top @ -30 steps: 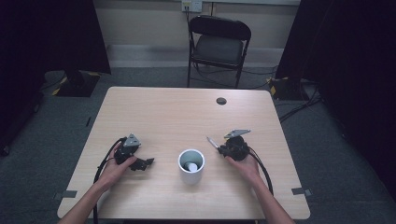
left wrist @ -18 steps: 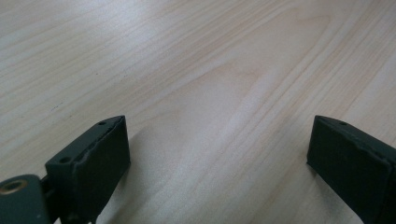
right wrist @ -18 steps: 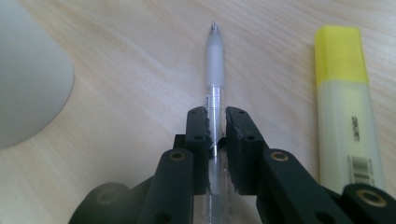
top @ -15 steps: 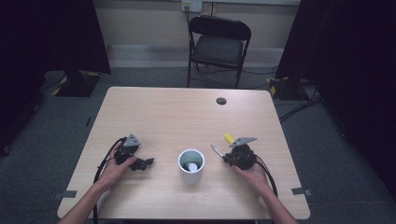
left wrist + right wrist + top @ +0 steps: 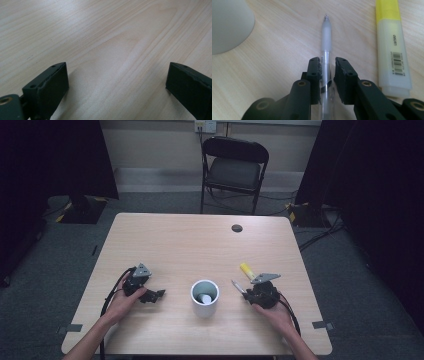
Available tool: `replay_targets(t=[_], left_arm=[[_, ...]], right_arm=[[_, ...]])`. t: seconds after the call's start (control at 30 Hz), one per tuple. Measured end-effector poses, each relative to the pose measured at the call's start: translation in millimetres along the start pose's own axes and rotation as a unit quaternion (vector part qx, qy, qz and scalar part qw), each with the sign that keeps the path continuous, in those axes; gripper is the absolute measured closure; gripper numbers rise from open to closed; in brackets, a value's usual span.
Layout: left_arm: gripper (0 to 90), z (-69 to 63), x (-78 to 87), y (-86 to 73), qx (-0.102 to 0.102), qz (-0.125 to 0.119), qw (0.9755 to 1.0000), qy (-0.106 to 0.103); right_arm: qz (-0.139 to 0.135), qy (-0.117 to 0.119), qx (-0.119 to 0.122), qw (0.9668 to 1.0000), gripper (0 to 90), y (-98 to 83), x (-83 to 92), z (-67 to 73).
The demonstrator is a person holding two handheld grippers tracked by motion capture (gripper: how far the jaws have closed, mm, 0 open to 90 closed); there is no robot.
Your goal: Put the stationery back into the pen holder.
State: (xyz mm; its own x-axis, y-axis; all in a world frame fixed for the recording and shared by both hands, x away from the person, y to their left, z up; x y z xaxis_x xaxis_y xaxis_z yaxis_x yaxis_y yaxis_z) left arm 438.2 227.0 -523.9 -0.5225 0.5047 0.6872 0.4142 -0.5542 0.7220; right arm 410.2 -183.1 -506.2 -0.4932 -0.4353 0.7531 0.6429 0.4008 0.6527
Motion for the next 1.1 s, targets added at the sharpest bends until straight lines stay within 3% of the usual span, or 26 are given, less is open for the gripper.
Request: replay_targets(t=[0.37,0.53,0.73,0.9,1.1], left_arm=[[3.1,0.0,-0.3,0.3,-0.002,0.002,1.0,-0.001],[3.1,0.0,-0.3,0.3,-0.002,0.002,1.0,-0.001],[3.1,-0.1,-0.3,0.3,-0.002,0.002,1.0,0.0],[3.1,-0.1,-0.3,0.3,-0.001,0.002,1.0,-0.001],[3.1,-0.1,-0.3,0.3,-0.002,0.002,1.0,-0.001]], right_arm=[[0.005,-0.009,0.0,0.9999,72.5,20.0,-16.8,2.6],[-0.001,-0.008,0.002,1.0,78.0,25.5,-23.1,5.8],[-0.003,-0.004,-0.003,1.0,75.4,24.7,-23.0,7.5],[0.001,-0.001,0.009,1.0,73.2,25.4,-20.7,10.6],[-0.001,0.006,0.011,0.9999,76.6,24.2,-17.7,9.6]])
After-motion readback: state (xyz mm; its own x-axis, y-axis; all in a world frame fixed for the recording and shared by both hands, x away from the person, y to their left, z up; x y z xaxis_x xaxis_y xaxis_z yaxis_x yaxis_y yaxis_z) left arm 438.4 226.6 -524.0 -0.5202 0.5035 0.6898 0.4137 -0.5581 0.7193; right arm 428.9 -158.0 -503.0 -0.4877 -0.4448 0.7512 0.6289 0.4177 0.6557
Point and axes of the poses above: each handheld gripper's, and its own axes: x roughly backward along the jaws, y roughly out of its top, z roughly to its left, the point moved 3 cm from there along -x, roughly forward along the jaws, and after that the axes turned 7 degrees about -x, right-handed, at the moved point
